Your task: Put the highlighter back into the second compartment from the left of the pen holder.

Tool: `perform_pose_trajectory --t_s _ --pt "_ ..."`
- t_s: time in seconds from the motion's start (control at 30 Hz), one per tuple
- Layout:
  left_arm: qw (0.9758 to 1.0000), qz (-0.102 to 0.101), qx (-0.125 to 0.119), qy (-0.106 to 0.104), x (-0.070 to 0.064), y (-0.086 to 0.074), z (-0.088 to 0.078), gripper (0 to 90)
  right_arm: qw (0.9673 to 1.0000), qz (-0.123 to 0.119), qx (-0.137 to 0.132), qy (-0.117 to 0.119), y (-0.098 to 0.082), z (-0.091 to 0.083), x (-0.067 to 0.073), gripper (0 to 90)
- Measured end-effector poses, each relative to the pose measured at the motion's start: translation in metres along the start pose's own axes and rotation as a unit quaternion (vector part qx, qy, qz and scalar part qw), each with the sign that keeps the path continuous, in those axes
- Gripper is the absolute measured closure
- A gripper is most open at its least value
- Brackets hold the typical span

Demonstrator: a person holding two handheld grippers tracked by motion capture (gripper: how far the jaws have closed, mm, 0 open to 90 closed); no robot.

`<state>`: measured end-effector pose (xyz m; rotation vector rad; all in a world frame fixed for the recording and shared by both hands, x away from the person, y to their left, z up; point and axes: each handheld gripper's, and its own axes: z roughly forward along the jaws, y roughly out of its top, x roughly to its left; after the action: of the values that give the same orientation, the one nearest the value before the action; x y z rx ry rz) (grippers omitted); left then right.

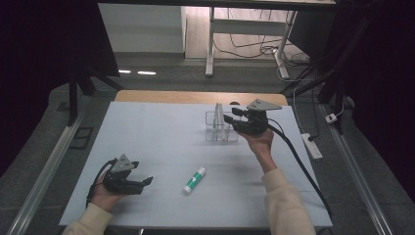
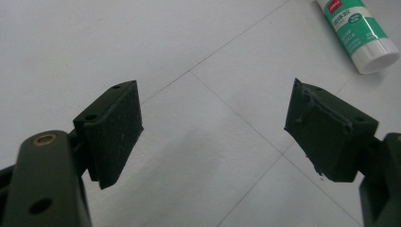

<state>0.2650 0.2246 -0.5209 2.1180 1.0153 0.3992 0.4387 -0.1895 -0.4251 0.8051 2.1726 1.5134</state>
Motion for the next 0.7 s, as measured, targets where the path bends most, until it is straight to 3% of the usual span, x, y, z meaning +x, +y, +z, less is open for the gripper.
perform_pose_trajectory --t_s 0.37,0.7 --pt "1.0 0.0 -0.001 0.0 -0.001 0.001 0.0 19.6 0.9998 -0.014 0.011 0.0 -0.028 -0.038 0.009 49.4" --pt "1.0 0.0 0.0 0.001 -0.001 0.002 0.0 19.7 0.9993 -0.021 0.032 -0.003 -0.052 -0.061 0.007 49.3"
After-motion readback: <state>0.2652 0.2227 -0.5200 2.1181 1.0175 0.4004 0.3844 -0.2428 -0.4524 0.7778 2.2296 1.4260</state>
